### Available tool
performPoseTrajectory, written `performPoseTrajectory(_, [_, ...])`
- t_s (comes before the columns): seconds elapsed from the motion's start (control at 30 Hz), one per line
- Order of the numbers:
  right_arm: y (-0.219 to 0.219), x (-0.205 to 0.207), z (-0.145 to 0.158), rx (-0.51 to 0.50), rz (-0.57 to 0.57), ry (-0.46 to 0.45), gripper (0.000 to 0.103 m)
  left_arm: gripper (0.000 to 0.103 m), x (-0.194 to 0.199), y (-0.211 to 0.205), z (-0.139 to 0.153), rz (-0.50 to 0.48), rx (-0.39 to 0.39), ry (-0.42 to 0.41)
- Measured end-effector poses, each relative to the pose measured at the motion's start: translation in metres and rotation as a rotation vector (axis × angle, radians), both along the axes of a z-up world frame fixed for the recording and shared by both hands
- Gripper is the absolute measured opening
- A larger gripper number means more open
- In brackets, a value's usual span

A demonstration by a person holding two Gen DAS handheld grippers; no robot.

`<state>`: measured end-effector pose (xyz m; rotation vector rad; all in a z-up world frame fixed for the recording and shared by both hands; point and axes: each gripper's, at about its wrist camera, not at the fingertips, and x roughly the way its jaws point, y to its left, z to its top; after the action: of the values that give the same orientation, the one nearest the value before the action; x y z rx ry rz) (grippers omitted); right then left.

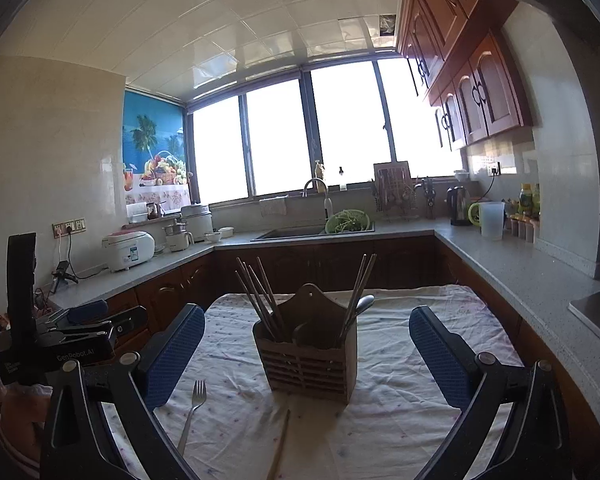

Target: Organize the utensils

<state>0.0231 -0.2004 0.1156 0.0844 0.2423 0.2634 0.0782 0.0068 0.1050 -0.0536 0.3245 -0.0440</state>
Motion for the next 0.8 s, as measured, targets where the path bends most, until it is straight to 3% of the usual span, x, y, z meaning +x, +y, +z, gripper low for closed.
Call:
performPoseTrajectory(0.17, [0.007, -0.013, 0.007, -0.009, 0.016, -0.037, 0.103, 0.103, -0.021, 0.001, -0.001, 0.015, 0.019, -0.041])
performPoseTrajectory(0.53, [0.012, -0.024, -0.098, -0.045, -0.030, 0.104, 0.103, 0.103, -0.046, 0.007, -0.095, 0.039, -0.018, 0.038])
performPoseTrajectory(0.8, [0.013, -0.038, -0.128, -0.067, -0.049, 0.153, 0.103, 0.103, -0.054, 0.003, -0.122, 0.066, 0.017, 0.037])
